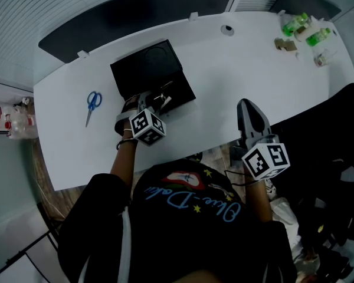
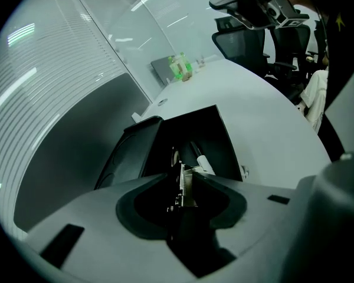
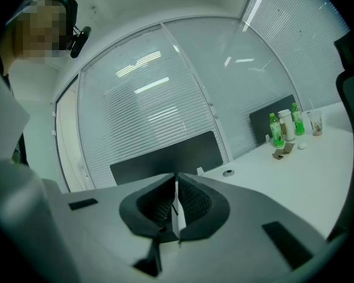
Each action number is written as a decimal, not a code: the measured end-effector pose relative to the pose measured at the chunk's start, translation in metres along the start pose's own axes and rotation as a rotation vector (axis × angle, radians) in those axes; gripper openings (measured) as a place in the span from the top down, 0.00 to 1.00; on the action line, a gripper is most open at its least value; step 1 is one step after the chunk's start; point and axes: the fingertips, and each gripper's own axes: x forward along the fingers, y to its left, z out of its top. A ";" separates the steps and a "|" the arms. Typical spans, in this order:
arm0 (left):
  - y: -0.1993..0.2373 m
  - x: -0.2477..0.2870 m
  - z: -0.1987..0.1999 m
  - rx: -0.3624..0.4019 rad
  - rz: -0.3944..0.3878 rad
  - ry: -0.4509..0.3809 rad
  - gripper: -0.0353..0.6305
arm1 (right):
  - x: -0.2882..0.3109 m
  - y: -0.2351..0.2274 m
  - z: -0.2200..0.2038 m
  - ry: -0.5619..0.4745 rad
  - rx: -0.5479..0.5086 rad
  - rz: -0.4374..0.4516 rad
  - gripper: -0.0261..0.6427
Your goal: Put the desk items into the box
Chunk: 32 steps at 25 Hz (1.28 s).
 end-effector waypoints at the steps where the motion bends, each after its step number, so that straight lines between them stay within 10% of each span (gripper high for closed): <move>1: -0.001 -0.001 0.000 -0.004 -0.001 -0.003 0.74 | 0.001 0.000 0.000 -0.001 0.003 0.004 0.93; 32: 0.055 -0.120 0.039 -0.419 0.217 -0.321 0.93 | 0.049 0.058 -0.010 0.047 -0.006 0.255 0.93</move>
